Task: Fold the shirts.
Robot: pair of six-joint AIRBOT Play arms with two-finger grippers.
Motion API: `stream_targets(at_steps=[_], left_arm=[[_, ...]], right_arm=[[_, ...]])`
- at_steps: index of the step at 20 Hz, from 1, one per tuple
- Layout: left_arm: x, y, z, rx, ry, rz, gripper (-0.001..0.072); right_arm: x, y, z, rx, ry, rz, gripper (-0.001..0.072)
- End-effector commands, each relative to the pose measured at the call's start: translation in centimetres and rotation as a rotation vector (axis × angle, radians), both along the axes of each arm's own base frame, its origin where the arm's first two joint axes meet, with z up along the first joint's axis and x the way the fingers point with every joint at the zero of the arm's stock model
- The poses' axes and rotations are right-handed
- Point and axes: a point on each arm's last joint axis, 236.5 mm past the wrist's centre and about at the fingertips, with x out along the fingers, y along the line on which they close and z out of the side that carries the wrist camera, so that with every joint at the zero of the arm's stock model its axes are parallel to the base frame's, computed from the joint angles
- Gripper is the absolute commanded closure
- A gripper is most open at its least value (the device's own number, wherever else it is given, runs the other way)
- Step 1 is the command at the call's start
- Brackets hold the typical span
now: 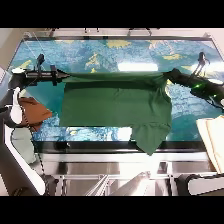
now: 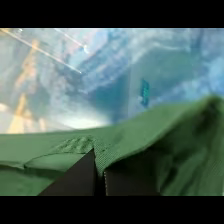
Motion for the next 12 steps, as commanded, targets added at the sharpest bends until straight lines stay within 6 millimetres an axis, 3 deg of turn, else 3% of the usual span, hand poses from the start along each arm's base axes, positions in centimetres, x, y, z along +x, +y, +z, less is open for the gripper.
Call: stream_targets(at_steps=[1,4,5,6,7,8,9,10,12], left_arm=[[0.5,0.5,-3.1,0.031,0.036,0.048,0.0672],[-0.6,0.6,-4.9,0.125,0.056,-0.005,0.067],[-1.3,0.6,-5.4,0.144,0.071,-0.034,0.0606],[-2.1,0.5,-5.7,0.153,0.087,-0.062,0.0419],[-2.8,0.3,-5.5,0.141,0.099,-0.091,0.036],[-3.4,0.5,-5.1,0.124,0.108,-0.11,0.036],[-4.1,1.1,-4.5,0.112,0.117,-0.126,0.036],[-5.0,1.9,-3.7,0.094,0.136,-0.139,0.036],[-6.6,3.9,-1.5,0.061,0.179,-0.15,0.036]], right_arm=[[-0.3,-0.1,-2.8,-0.049,0.038,0.024,0.0688],[-1.1,-0.2,-4.1,-0.109,0.07,0.064,0.0687],[-1.5,0.0,-4.4,-0.121,0.082,0.081,0.0687],[-2.0,0.2,-4.9,-0.135,0.099,0.107,0.0687],[-2.7,0.4,-5.4,-0.151,0.123,0.139,0.0685],[-3.6,0.6,-6.1,-0.155,0.163,0.163,0.0636],[-4.6,0.4,-6.8,-0.16,0.213,0.178,0.0443],[-5.8,-0.3,-7.4,-0.16,0.28,0.185,0.0388],[-8.5,-1.7,-7.5,-0.146,0.388,0.206,0.0388]])
